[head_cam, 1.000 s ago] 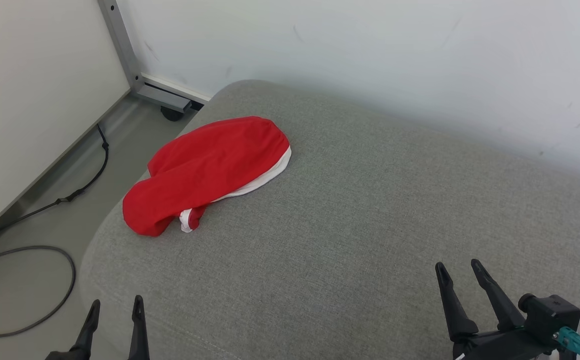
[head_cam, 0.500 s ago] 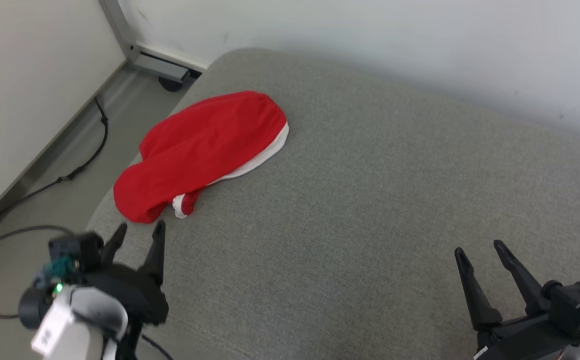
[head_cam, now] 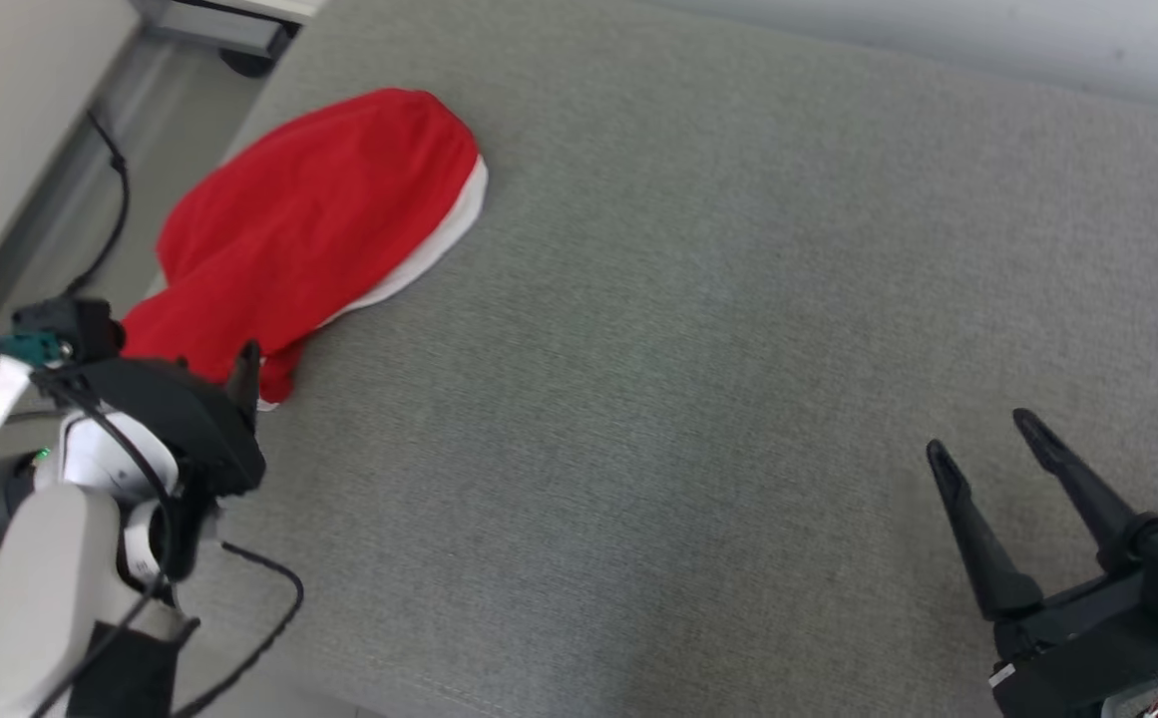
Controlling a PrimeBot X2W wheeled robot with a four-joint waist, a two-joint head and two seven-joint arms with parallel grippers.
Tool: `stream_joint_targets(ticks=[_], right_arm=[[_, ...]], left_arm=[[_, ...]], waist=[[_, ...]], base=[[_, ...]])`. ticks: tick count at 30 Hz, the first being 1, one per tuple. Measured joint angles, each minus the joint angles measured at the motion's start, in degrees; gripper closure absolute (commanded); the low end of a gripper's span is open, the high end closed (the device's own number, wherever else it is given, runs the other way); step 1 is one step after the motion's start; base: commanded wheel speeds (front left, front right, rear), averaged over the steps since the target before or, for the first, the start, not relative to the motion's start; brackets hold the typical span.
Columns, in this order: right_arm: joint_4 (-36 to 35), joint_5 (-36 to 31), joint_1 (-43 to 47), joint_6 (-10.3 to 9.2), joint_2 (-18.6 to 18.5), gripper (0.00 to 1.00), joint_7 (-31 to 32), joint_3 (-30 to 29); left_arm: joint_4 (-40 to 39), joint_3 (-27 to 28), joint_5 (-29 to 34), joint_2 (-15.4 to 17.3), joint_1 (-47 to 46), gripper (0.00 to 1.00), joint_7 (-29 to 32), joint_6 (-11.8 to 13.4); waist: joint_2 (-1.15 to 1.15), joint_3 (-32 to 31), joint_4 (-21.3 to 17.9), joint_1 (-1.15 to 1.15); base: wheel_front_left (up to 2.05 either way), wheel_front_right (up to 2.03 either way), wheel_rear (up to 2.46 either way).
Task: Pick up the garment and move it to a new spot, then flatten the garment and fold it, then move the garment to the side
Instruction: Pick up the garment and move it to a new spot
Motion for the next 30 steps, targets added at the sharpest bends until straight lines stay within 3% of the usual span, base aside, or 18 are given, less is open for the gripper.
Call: stream_joint_targets(ticks=[4,14,25,26,27,28,30], right_arm=[[-2.2,-0.1,-0.4,0.15,-1.4,0.0,1.2,-1.0],[-4.7,-0.1,-1.6,0.14,-3.0,0.0,3.2,-3.3],[-6.6,-0.1,-2.4,0.08,-3.0,0.0,4.7,-2.8],[-6.6,-0.1,-2.4,0.07,-3.0,0.0,4.8,-2.9],[-6.7,-0.1,-2.3,0.03,-3.0,0.0,4.9,-3.2],[-6.8,-0.1,-2.2,-0.33,-3.0,0.0,5.1,-3.4],[-7.2,-0.1,-1.6,-0.45,-3.0,0.0,5.2,-4.1]], left_arm=[[2.1,1.1,0.1,0.3,-3.3,0.0,1.2,1.7],[8.8,2.4,0.8,0.5,-10.0,0.0,2.5,3.1],[14.6,4.1,4.2,3.9,-10.2,0.0,0.5,4.3],[14.9,4.3,4.3,4.1,-10.2,0.24,0.3,4.3],[15.1,4.3,4.4,4.1,-10.3,0.85,0.1,4.3],[15.3,4.3,4.6,4.1,-10.3,1.0,-0.4,4.4],[15.8,4.1,4.9,3.8,-10.8,1.0,-0.7,4.4]], waist=[[0.0,3.0,-2.0,0.0],[0.01,9.5,-5.8,0.0],[0.0,11.2,-9.7,-0.02],[0.0,11.2,-10.0,-0.01],[0.0,11.2,-10.3,-0.02],[0.0,11.3,-10.5,-0.02],[-0.01,11.3,-10.8,-0.02]], base=[[0.0,0.0,0.0],[0.0,0.0,0.0],[0.0,0.0,0.0],[0.0,0.0,0.0],[0.0,0.0,0.0],[0.0,0.0,0.0],[0.0,0.0,0.0]])
